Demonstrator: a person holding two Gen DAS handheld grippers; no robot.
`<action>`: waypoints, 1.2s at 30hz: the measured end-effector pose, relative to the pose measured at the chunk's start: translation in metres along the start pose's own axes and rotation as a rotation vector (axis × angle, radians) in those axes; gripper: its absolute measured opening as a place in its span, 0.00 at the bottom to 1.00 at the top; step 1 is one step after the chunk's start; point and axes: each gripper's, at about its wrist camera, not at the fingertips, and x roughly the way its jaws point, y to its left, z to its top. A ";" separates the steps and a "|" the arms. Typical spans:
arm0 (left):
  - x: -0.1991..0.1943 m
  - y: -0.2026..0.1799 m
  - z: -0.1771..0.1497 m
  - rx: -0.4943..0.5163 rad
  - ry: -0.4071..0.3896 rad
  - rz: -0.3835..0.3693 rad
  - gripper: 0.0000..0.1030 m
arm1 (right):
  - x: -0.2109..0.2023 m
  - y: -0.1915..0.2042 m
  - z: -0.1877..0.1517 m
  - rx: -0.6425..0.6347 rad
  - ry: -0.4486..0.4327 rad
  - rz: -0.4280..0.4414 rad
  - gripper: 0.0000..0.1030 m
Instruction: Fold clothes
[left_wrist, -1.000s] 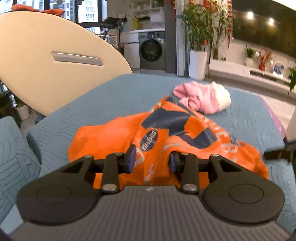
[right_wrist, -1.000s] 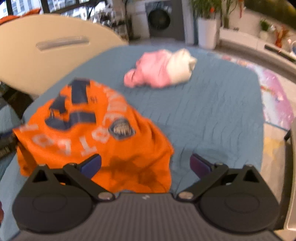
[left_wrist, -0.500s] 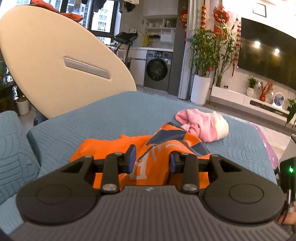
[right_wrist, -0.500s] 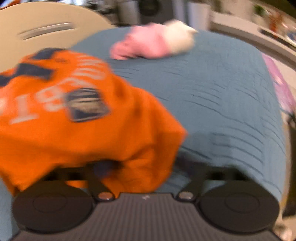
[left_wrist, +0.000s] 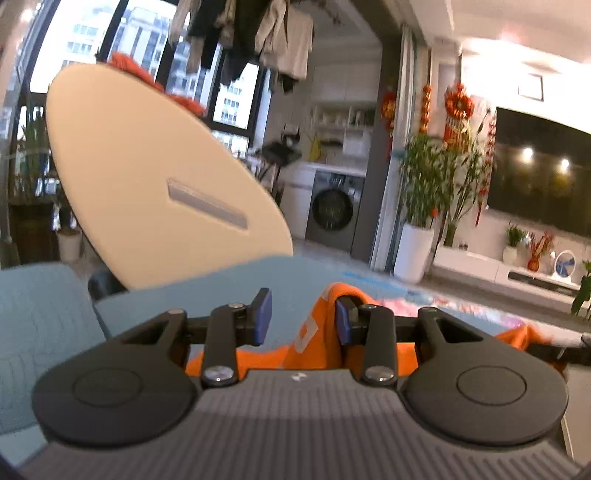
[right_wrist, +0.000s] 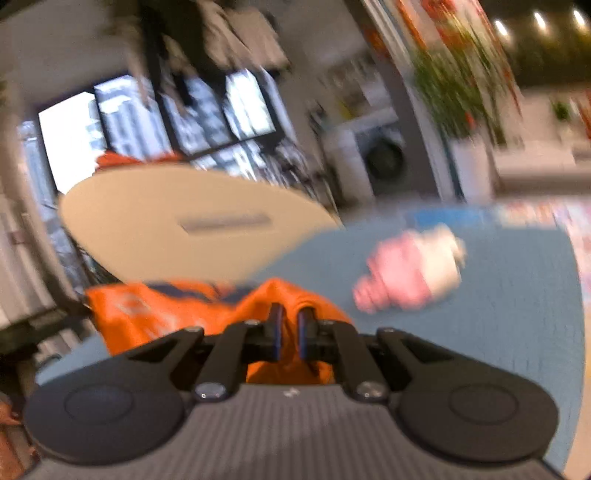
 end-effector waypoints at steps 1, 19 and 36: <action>-0.004 0.000 0.002 -0.001 -0.003 -0.002 0.38 | -0.008 0.006 0.013 -0.014 -0.013 -0.004 0.09; -0.087 -0.040 -0.020 0.190 0.113 -0.166 0.41 | -0.093 0.002 0.083 -0.108 -0.128 -0.121 0.07; 0.048 -0.019 -0.053 0.040 0.364 0.131 0.54 | -0.021 -0.071 -0.066 -0.127 0.470 -0.426 0.77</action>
